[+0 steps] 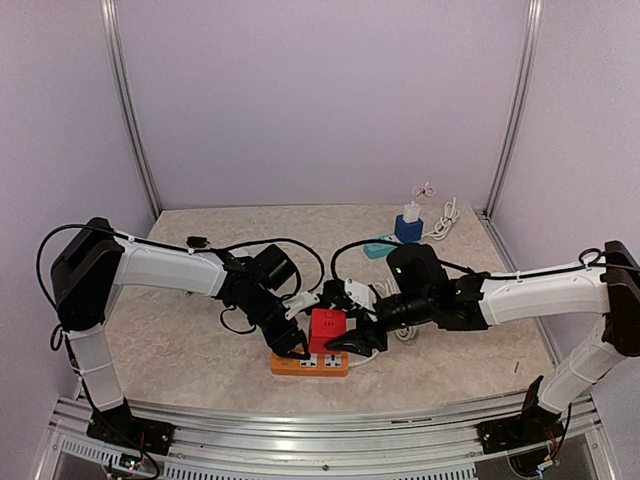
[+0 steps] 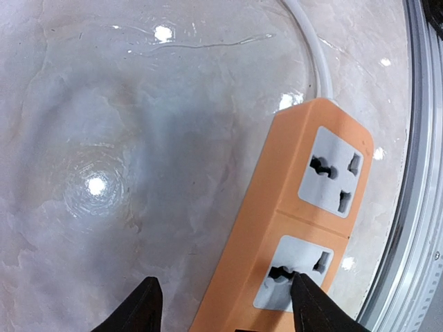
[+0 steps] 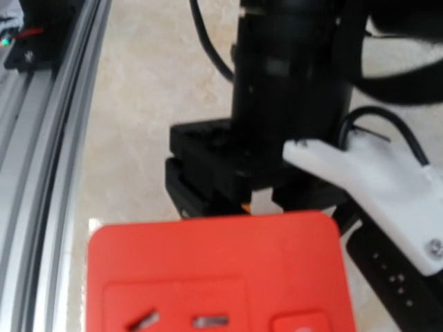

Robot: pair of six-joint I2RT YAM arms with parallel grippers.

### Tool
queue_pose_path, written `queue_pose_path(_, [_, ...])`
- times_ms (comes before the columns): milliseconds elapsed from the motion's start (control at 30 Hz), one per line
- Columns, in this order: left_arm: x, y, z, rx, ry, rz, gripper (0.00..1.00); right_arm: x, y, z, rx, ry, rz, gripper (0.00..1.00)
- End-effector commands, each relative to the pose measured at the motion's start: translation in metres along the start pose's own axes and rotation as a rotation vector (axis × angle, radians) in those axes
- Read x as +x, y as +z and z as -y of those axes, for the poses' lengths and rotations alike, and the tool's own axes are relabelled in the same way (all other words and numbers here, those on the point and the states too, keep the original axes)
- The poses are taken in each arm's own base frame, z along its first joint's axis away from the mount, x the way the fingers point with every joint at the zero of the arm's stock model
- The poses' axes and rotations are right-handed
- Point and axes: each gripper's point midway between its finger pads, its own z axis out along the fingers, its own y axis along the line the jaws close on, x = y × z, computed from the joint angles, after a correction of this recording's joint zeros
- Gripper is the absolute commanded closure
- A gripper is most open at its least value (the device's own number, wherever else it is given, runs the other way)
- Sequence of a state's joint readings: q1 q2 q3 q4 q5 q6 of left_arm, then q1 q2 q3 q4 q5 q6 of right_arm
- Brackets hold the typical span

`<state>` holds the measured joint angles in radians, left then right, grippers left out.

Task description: Pull the plug off the socket

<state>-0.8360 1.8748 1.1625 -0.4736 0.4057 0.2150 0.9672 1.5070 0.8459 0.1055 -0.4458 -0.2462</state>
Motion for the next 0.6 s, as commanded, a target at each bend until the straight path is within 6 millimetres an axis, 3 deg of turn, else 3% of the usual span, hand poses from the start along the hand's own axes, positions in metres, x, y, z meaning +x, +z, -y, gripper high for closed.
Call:
queue_pose_path(0, [0.049, 0.012, -0.031, -0.133, -0.063, -0.167, 0.35, -0.023, -0.011, -0.002, 0.007, 0.001, 0.064, 0.64])
queue_pose_path(200, [-0.001, -0.03, -0.038, -0.22, -0.015, 0.02, 0.23, -0.03, -0.032, 0.005, 0.061, 0.049, 0.118, 0.66])
queue_pose_path(333, [-0.044, -0.074, -0.034, -0.28, 0.034, 0.196, 0.16, -0.038, -0.046, 0.007, 0.102, 0.048, 0.145, 0.67])
queue_pose_path(467, [-0.063, -0.102, -0.026, -0.306, 0.065, 0.299, 0.14, -0.04, -0.054, 0.01, 0.138, 0.055, 0.154, 0.67])
queue_pose_path(567, [-0.069, -0.122, -0.002, -0.244, 0.124, 0.406, 0.12, -0.044, -0.062, 0.01, 0.141, 0.068, 0.177, 0.67])
